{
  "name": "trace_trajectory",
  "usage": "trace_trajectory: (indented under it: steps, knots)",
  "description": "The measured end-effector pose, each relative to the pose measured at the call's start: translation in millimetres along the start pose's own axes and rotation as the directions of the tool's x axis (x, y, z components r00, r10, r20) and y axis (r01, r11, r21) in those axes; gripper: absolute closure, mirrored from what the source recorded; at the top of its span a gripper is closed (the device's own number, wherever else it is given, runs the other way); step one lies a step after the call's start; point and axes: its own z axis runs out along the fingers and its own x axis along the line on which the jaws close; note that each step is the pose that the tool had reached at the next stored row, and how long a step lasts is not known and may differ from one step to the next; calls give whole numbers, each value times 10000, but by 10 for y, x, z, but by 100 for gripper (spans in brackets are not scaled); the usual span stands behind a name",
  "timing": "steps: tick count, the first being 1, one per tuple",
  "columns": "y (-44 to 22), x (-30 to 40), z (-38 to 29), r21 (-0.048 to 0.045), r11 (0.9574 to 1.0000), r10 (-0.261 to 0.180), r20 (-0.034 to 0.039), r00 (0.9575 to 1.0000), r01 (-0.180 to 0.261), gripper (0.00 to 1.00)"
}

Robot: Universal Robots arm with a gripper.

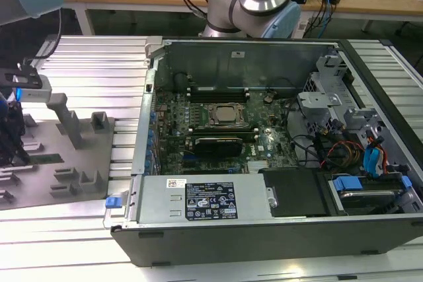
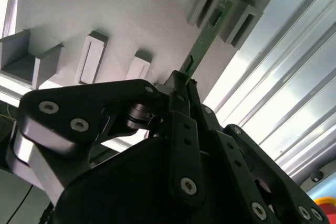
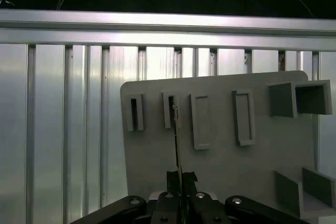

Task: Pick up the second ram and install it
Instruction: 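Pick up the second ram and move it above second insertion slot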

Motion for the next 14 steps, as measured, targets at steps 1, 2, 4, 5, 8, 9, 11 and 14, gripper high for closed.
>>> trace_trajectory:
  steps: [1,2,4,5,8,9,11,14]
  knots:
    - [1,-1,-30,0,10000,0,0,10000,0,86]
    - [1,-2,-58,0,10000,0,0,10000,0,86]
    - [2,-4,-125,1,10000,0,0,10000,0,86]
    - [3,-5,-161,0,10000,0,0,10000,0,86]
    - [5,-8,-258,0,10000,0,-1,10000,0,86]
    - [6,-9,-309,0,10000,0,0,10000,0,86]
    - [6,-11,-352,0,10000,0,0,10000,0,86]
    - [8,-15,-445,0,10000,0,0,10000,0,86]
